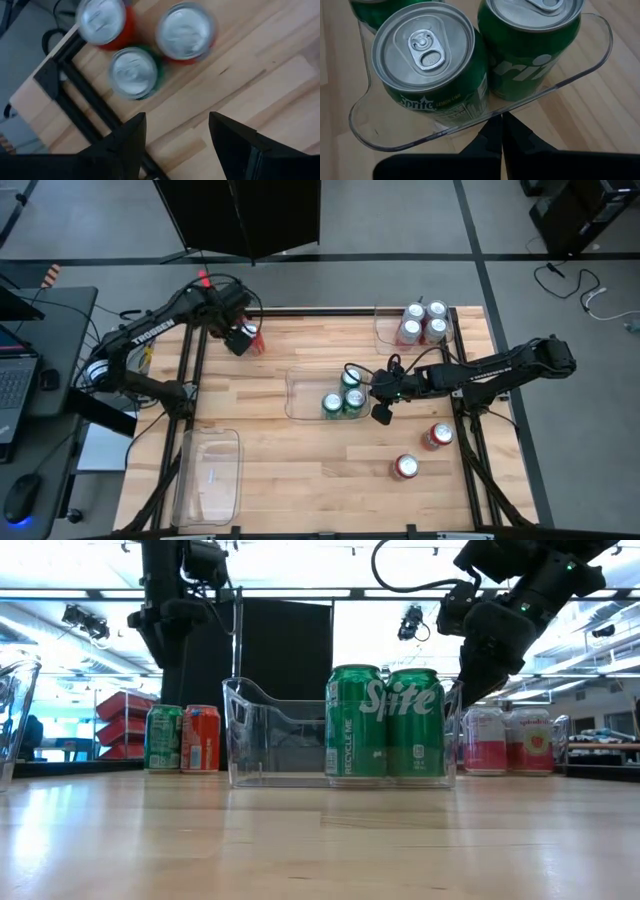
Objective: Sort soda cans
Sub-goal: Put the green soda can into the middle transparent bin
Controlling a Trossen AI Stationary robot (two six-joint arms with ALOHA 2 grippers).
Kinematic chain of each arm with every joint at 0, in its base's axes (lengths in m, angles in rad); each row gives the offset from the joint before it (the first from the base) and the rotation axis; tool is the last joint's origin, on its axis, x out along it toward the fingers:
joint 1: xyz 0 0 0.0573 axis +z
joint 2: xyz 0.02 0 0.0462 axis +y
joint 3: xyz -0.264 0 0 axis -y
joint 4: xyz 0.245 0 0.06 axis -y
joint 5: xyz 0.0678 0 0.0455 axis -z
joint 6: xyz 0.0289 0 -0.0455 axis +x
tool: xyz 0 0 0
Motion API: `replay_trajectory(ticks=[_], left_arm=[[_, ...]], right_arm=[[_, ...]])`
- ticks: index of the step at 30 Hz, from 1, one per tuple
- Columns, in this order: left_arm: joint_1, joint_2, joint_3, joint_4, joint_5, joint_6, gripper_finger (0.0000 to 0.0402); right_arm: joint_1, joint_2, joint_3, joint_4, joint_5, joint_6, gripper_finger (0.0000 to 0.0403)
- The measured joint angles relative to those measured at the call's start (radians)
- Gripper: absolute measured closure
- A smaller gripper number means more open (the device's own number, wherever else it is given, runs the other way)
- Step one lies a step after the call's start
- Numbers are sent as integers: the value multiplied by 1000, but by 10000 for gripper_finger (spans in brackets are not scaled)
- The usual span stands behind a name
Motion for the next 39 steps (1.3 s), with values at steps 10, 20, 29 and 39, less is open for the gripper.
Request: replay_trajectory(ticks=[10, 20, 29, 39], left_arm=[[96, 0, 0, -8, 23, 55, 309], [95, 0, 0, -52, -23, 103, 366], [95, 12, 0, 28, -30, 71, 207], [145, 134, 0, 3, -25, 109, 83]], right_arm=[[0, 0, 0, 0, -3, 0, 403], [0, 0, 0, 0, -4, 0, 403], [0, 0, 0, -1, -4, 0, 403], [0, 0, 0, -1, -23, -8, 403]])
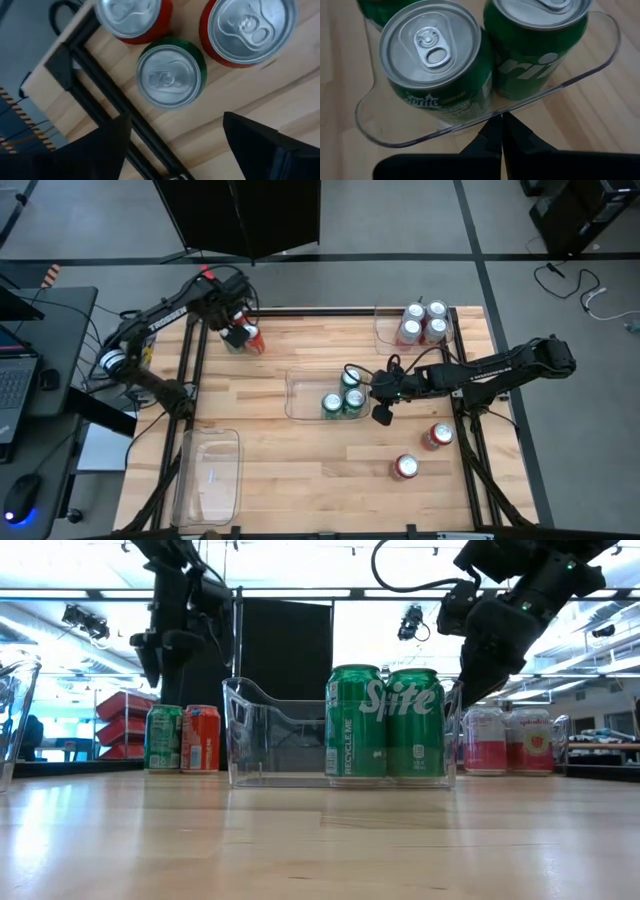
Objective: Sort soda cans
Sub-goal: Put the green soda can into the middle transparent bin
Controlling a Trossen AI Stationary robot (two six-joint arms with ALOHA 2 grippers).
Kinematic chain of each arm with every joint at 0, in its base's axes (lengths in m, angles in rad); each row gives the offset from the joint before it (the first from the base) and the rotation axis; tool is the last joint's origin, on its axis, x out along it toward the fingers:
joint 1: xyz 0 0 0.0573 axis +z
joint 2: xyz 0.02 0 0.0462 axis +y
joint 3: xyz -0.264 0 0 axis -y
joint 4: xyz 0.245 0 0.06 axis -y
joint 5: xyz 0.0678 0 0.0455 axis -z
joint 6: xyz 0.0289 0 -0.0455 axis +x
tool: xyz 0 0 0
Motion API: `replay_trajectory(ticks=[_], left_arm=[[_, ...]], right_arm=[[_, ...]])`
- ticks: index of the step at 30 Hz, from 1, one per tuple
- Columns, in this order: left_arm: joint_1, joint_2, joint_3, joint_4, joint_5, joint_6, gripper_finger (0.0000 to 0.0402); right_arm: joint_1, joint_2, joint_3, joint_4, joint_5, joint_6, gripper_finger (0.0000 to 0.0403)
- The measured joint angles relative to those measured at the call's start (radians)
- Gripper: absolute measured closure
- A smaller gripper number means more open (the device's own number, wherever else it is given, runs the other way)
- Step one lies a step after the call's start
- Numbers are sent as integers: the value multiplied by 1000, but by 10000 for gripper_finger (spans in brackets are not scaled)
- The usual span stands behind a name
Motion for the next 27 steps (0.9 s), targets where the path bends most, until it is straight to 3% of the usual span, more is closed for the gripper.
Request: replay_trajectory(ticks=[13, 22, 27], left_arm=[[80, 97, -4, 56, 28, 64, 78], [86, 99, -161, 160, 51, 127, 78], [86, 99, -187, 202, 49, 151, 78]], right_arm=[[0, 0, 0, 0, -5, 0, 403], [0, 0, 0, 0, -5, 0, 403], [0, 0, 0, 0, -5, 0, 403]])
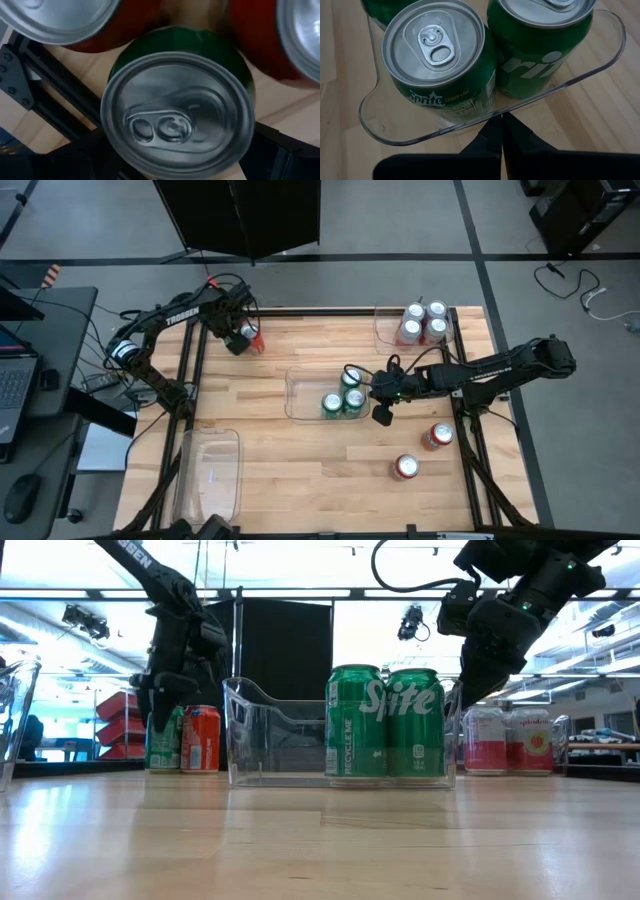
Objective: Sort soda cans
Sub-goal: Put the green soda can into the middle transparent bin
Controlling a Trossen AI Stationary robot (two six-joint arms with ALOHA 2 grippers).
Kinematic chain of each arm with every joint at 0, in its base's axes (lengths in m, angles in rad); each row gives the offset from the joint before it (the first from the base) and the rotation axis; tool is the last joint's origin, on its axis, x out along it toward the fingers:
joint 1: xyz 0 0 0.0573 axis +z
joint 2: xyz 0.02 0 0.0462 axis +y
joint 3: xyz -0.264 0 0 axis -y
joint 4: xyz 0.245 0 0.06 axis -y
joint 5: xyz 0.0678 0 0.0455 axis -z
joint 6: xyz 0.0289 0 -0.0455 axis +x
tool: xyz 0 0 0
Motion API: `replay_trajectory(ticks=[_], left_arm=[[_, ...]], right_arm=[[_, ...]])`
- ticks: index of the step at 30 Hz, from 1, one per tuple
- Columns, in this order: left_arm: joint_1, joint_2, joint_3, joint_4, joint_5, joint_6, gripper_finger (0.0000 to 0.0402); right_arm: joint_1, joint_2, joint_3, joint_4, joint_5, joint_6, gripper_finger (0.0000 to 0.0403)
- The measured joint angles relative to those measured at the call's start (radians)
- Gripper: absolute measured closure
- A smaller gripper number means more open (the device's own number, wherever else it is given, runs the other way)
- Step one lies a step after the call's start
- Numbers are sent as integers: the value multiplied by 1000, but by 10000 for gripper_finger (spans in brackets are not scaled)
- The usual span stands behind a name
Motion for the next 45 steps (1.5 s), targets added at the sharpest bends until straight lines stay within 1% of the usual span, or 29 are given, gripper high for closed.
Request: replay_trajectory(ticks=[6, 9, 12, 17, 25, 28, 31, 36, 40, 45], left_arm=[[0, 0, 72, -55, 5, -4, 78], [0, 0, 101, -62, 40, -26, 78], [1, -1, 102, -43, 78, -40, 78], [1, -4, 75, 18, 85, -36, 78], [1, -3, 73, 78, 89, -34, 80], [1, -2, 73, 84, 90, -34, 90], [1, -2, 74, 69, 90, -29, 110], [-2, -4, 76, -13, 87, -25, 145], [-2, -5, 74, -75, 85, -25, 151], [-13, -17, 89, -111, 90, -22, 153]], right_arm=[[0, 0, 0, 0, 0, 0, 403], [0, 0, 0, 0, 0, 5, 403], [0, 0, 0, 0, -1, 6, 403], [0, 0, 0, 0, -2, 3, 403], [0, 0, 0, 2, -4, 0, 403], [0, 0, 0, 5, -5, 0, 403], [0, 0, 0, 6, -7, 0, 403], [0, 0, 0, 7, -8, 0, 403], [0, 0, 0, 8, -8, 0, 403], [0, 0, 0, 8, -8, -1, 403]])
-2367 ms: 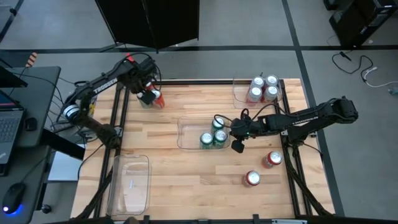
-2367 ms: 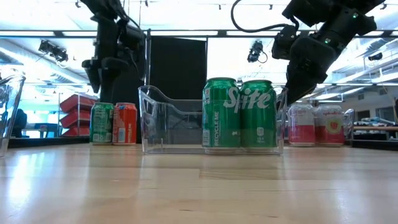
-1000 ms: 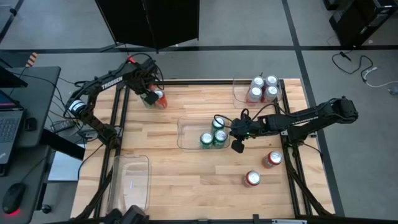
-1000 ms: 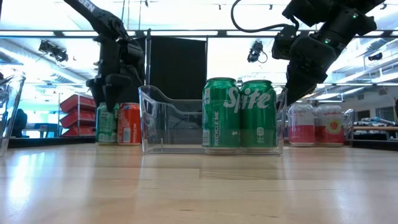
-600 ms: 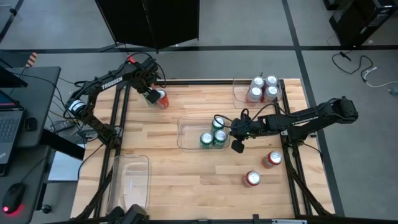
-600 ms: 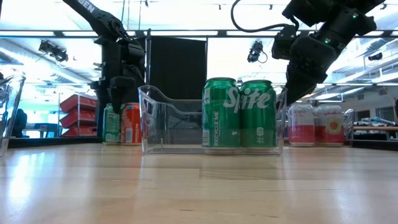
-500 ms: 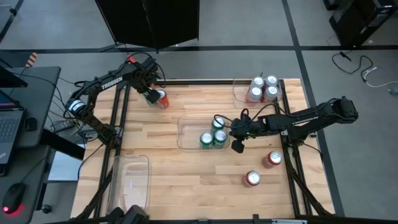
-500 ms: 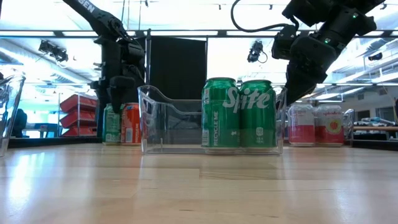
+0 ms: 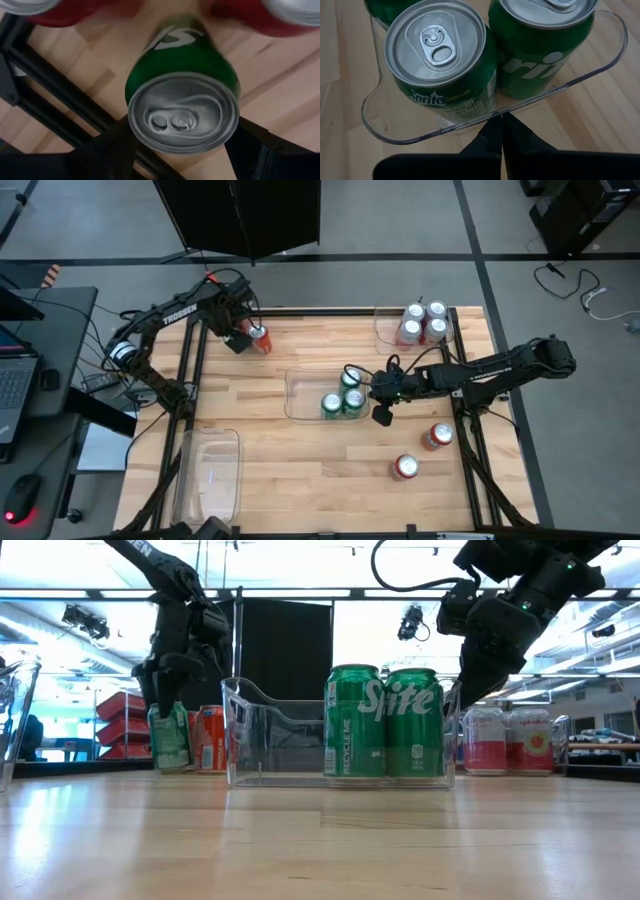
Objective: Sort soda cans
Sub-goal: Put the green soda can into the middle transparent bin
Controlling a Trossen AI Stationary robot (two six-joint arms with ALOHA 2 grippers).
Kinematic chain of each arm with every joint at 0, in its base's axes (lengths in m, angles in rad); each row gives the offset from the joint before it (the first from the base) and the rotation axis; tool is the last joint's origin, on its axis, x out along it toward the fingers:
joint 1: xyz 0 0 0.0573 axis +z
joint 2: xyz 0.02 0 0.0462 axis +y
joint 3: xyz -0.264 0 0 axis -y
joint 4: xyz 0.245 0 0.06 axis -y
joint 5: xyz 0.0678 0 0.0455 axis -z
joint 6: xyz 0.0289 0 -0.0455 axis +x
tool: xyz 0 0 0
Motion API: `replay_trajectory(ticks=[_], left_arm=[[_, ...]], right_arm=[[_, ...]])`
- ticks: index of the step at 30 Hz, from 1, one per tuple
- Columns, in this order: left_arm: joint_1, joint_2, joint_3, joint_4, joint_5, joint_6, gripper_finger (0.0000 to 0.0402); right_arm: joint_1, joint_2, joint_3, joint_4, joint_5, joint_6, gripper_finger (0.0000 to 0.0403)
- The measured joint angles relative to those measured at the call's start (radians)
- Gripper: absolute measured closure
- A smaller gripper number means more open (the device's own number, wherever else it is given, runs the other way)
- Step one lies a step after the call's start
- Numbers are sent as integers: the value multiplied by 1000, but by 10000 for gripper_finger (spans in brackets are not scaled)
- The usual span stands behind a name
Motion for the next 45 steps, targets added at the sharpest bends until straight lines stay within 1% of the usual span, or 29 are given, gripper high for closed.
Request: replay_trajectory(ticks=[4, 12, 17, 21, 26, 29, 35, 40, 45], left_arm=[[-9, -9, 59, -26, -1, 0, 155], [-53, -9, 170, -157, -8, -10, 156], [-119, -9, 284, -265, -10, -29, 156], [-202, -9, 399, -301, -28, -63, 156], [-334, -10, 516, -298, -27, -113, 157], [-415, -10, 553, -290, -27, -145, 157], [-556, 19, 563, -205, -15, -170, 157], [-621, 96, 563, -139, -5, -134, 157], [-669, 194, 563, -39, 9, -60, 157]], right_arm=[[0, 0, 0, 0, 0, -3, 403], [0, 0, 0, 1, -7, -2, 403], [0, 0, 0, 1, -8, -2, 403], [0, 0, 0, 1, -14, -3, 403], [0, 0, 0, 1, -18, -3, 403], [0, 0, 0, 1, -18, -3, 403], [0, 1, 0, 41, -41, -8, 403], [0, 7, 2, 93, -60, -23, 403], [0, 21, 2, 137, -68, -44, 403]])
